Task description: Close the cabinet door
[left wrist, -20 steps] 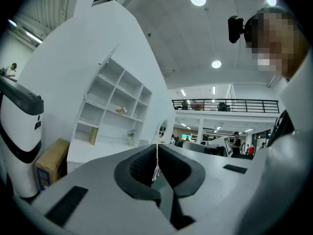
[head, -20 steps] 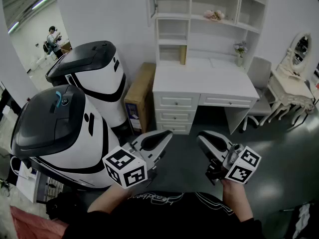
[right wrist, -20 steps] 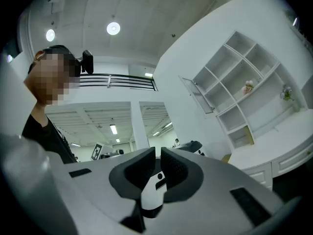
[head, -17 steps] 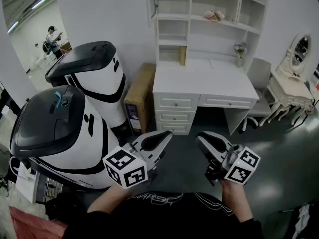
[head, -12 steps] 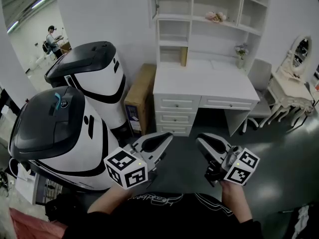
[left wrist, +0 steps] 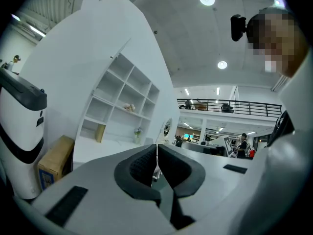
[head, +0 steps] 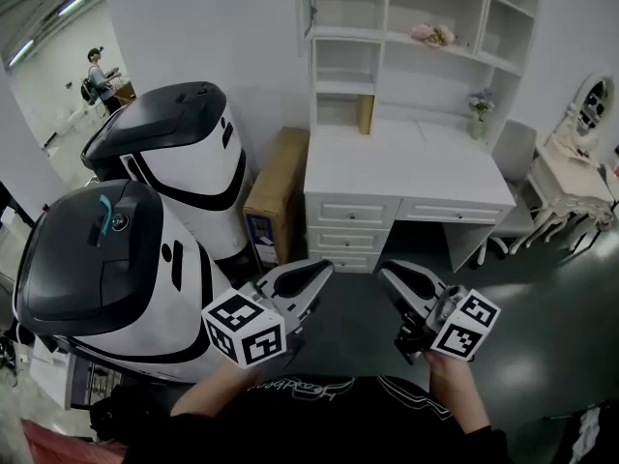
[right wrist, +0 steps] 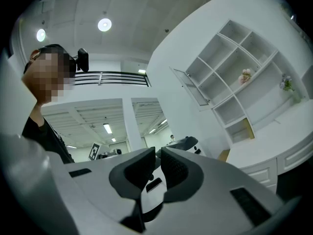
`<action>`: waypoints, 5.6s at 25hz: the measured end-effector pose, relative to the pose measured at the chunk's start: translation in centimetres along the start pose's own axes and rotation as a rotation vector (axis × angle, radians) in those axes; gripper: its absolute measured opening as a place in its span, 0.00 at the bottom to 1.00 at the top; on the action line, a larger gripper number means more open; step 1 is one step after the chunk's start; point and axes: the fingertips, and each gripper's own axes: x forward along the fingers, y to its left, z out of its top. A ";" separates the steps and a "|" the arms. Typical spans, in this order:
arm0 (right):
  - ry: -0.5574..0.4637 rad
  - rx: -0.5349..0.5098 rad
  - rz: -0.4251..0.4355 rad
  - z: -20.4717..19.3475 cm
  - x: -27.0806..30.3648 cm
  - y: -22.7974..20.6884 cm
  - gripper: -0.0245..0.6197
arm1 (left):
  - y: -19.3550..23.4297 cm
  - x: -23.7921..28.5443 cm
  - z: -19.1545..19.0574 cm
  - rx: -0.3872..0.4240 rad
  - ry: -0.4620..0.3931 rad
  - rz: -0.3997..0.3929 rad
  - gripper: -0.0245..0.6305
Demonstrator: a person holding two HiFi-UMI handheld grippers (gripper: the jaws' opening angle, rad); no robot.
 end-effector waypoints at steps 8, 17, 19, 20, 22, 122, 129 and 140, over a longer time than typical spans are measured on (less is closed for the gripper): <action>-0.016 -0.005 -0.034 -0.3 4.1 -4.3 0.14 | 6.5 1.8 0.5 -0.026 -0.003 -0.026 0.08; -0.016 -0.012 -0.078 1.3 4.8 -10.7 0.14 | 10.0 8.1 0.7 -0.044 0.002 -0.076 0.08; -0.020 -0.011 -0.079 2.1 5.0 -12.8 0.14 | 11.0 10.1 1.3 -0.041 -0.002 -0.078 0.08; -0.022 -0.007 -0.078 2.6 5.1 -14.0 0.14 | 11.5 11.2 1.6 -0.040 -0.003 -0.076 0.08; -0.026 0.003 -0.075 3.8 5.5 -16.6 0.14 | 12.8 13.5 2.2 -0.043 -0.004 -0.070 0.08; 0.040 -0.008 0.232 21.9 26.8 -52.4 0.14 | 41.8 38.8 30.4 0.421 -0.216 0.322 0.29; 0.043 0.001 0.278 23.5 25.3 -55.2 0.14 | 40.7 42.7 30.3 0.442 -0.219 0.393 0.29; 0.072 -0.004 0.329 25.0 23.1 -59.4 0.14 | 40.1 47.8 29.9 0.456 -0.284 0.489 0.29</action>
